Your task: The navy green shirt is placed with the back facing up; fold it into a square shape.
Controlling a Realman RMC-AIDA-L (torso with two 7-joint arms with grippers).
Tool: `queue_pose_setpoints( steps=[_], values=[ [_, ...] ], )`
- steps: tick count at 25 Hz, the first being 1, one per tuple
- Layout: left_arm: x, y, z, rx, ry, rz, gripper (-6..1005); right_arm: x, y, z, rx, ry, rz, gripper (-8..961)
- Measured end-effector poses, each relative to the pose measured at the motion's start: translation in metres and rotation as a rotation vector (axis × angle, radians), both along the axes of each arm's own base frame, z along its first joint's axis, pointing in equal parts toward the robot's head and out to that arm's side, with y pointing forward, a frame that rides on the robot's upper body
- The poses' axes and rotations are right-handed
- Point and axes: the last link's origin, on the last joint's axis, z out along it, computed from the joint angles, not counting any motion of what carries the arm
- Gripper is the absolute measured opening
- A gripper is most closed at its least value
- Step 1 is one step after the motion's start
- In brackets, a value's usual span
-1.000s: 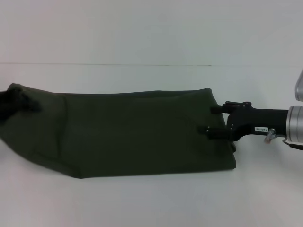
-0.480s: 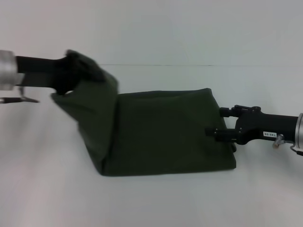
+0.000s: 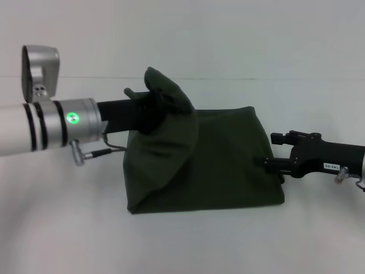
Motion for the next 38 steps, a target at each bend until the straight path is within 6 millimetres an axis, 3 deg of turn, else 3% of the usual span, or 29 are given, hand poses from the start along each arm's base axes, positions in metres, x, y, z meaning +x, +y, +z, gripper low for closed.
queue_pose_setpoints(
  steps=[10, 18, 23, 26, 31, 37, 38],
  values=[
    [0.007, -0.001, -0.037, 0.032, -0.007, -0.031, 60, 0.009, -0.003, 0.006, 0.019, 0.003, -0.025, 865],
    [0.017, -0.004, -0.048, 0.099, -0.053, -0.107, 82, 0.014, -0.005, 0.008, 0.025, 0.005, -0.040, 865],
    [0.016, -0.010, -0.048, 0.113, -0.100, -0.105, 265, 0.021, -0.009, 0.012, 0.044, 0.013, -0.066, 865],
    [0.013, -0.013, -0.043, 0.138, -0.142, -0.107, 497, 0.033, -0.015, 0.018, 0.064, 0.018, -0.106, 865],
    [0.003, -0.022, -0.021, 0.207, -0.115, -0.235, 607, 0.049, -0.029, 0.034, 0.098, 0.077, -0.161, 865],
    [-0.028, -0.043, 0.004, 0.294, 0.093, -0.481, 738, 0.038, -0.037, 0.041, 0.074, 0.136, -0.081, 865],
    [-0.036, -0.047, 0.006, 0.300, 0.146, -0.530, 780, 0.024, -0.038, 0.033, 0.049, 0.143, 0.013, 865]
  ],
)
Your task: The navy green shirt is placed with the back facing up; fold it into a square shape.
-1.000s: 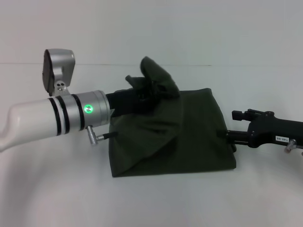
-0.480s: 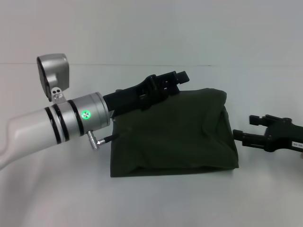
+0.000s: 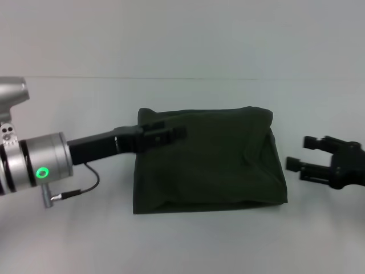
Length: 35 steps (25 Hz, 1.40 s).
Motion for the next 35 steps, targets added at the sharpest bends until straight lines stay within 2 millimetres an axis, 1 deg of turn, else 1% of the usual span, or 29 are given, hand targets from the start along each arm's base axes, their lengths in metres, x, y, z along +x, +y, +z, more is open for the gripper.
queue_pose_setpoints(
  steps=[2, 4, 6, 8, 10, 14, 19, 23, 26, 27, 28, 29, 31, 35],
  values=[
    [-0.007, -0.005, 0.002, 0.021, 0.051, -0.045, 863, -0.010, 0.001, -0.008, -0.005, -0.003, 0.065, 866],
    [-0.015, -0.013, 0.005, 0.056, 0.100, -0.103, 947, -0.021, 0.005, -0.020, -0.025, -0.008, 0.118, 866],
    [-0.019, -0.018, 0.006, 0.078, 0.118, -0.136, 952, -0.027, 0.010, -0.032, -0.046, -0.030, 0.142, 866],
    [-0.023, -0.024, 0.007, 0.092, 0.131, -0.161, 956, -0.028, 0.015, -0.043, -0.055, -0.073, 0.151, 866],
    [-0.027, -0.028, 0.009, 0.095, 0.135, -0.164, 961, -0.025, 0.018, -0.052, -0.052, -0.129, 0.150, 866],
    [-0.033, -0.032, 0.011, 0.100, 0.140, -0.158, 957, -0.013, 0.020, -0.061, -0.032, -0.210, 0.126, 865],
    [-0.035, -0.034, 0.011, 0.102, 0.144, -0.160, 952, 0.001, 0.016, -0.061, -0.005, -0.244, 0.084, 865],
    [-0.035, -0.034, 0.012, 0.105, 0.146, -0.164, 951, 0.009, 0.014, -0.059, 0.007, -0.255, 0.058, 866],
    [-0.035, -0.034, 0.013, 0.113, 0.154, -0.179, 951, 0.010, 0.011, -0.054, 0.023, -0.230, 0.053, 866],
    [-0.036, -0.035, 0.014, 0.114, 0.158, -0.191, 951, 0.007, 0.006, -0.047, 0.038, -0.181, 0.070, 866],
    [-0.036, -0.037, 0.015, 0.119, 0.164, -0.213, 951, 0.007, 0.006, -0.047, 0.038, -0.181, 0.070, 866],
    [-0.036, -0.039, 0.016, 0.124, 0.167, -0.238, 951, 0.005, 0.002, -0.043, 0.042, -0.155, 0.090, 866],
    [-0.038, -0.050, 0.019, 0.160, 0.182, -0.334, 951, 0.003, -0.010, -0.037, 0.049, -0.106, 0.142, 866],
    [-0.046, -0.064, 0.021, 0.225, 0.232, -0.407, 951, 0.005, -0.043, -0.033, 0.068, -0.028, 0.244, 866]
  ],
)
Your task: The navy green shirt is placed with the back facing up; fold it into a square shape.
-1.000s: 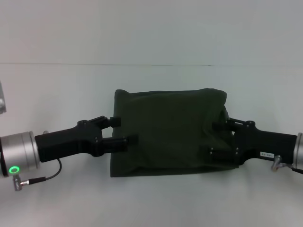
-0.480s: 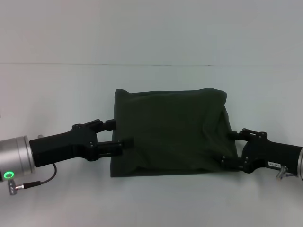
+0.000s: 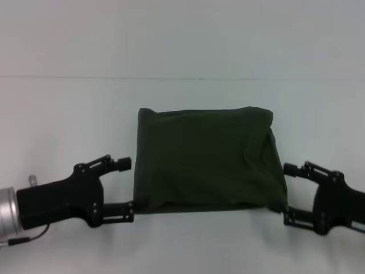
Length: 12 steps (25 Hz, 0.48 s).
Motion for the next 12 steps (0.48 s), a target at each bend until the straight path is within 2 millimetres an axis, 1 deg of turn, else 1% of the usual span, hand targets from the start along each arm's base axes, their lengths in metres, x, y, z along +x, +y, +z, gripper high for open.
queue_pose_setpoints(
  steps=[2, 3, 7, 9, 12],
  values=[
    [-0.011, -0.009, -0.004, 0.020, 0.057, 0.012, 951, 0.004, -0.015, -0.001, 0.005, 0.026, 0.010, 866],
    [-0.011, -0.009, -0.004, 0.020, 0.057, 0.012, 951, 0.008, -0.021, -0.002, 0.009, 0.033, 0.004, 866],
    [-0.029, -0.017, -0.011, 0.022, 0.123, 0.077, 951, 0.023, -0.044, -0.010, 0.021, 0.047, -0.049, 866],
    [-0.035, -0.022, -0.012, 0.030, 0.124, 0.108, 951, 0.029, -0.053, -0.013, 0.038, 0.046, -0.069, 866],
    [-0.043, -0.028, -0.010, 0.047, 0.116, 0.151, 951, 0.037, -0.060, -0.017, 0.067, 0.028, -0.097, 866]
  ],
)
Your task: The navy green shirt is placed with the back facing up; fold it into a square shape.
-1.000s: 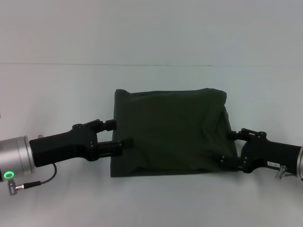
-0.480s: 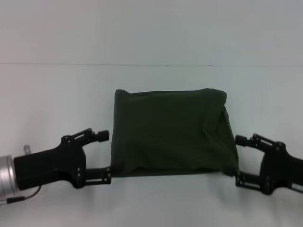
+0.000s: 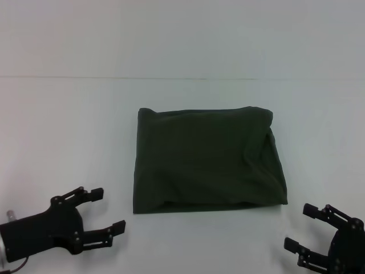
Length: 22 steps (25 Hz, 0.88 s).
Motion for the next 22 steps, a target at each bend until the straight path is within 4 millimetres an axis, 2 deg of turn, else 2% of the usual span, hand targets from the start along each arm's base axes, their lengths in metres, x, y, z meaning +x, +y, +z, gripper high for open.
queue_pose_setpoints(
  steps=[6, 22],
  values=[
    [-0.0069, -0.0047, 0.0011, 0.030, -0.018, 0.036, 951, 0.0089, -0.0003, -0.0071, 0.020, -0.046, -0.041, 866],
    [-0.0023, -0.0070, -0.0057, 0.007, -0.028, 0.012, 951, 0.0065, 0.0078, -0.0056, 0.047, -0.037, -0.046, 866]
  ],
)
